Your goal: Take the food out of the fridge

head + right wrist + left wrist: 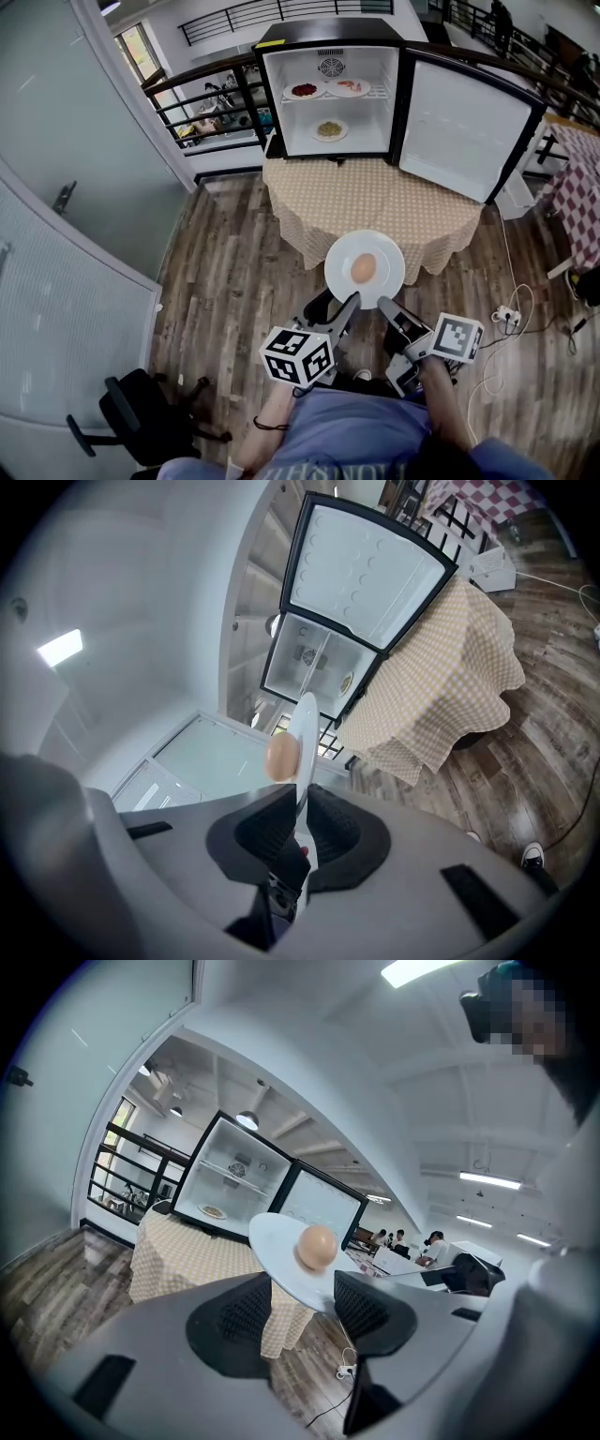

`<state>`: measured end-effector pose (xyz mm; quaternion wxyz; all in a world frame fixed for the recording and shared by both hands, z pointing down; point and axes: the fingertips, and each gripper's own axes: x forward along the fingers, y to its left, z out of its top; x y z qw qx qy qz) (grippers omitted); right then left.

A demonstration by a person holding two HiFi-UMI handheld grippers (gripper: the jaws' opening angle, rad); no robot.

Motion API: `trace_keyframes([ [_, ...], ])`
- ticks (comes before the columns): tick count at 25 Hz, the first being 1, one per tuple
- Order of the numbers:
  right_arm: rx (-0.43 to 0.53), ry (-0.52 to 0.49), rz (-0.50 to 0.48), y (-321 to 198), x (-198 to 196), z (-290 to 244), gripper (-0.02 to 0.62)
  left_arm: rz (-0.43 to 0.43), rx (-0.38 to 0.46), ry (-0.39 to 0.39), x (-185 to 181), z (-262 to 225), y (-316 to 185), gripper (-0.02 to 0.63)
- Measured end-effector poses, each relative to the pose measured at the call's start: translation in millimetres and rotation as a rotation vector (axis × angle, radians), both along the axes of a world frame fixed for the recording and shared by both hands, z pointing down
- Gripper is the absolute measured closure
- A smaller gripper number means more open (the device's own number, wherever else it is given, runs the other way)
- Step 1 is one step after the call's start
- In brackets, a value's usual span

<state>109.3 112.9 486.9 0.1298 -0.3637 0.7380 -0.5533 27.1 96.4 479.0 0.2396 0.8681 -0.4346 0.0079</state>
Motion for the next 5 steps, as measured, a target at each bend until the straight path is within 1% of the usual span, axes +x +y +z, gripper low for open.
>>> trace_keyframes([
  [5,0.012,0.056,-0.006,-11.9,1.9,5.6,0.555,-0.004,0.005,0.0,-2.7,2.1,-10.3,0.394],
])
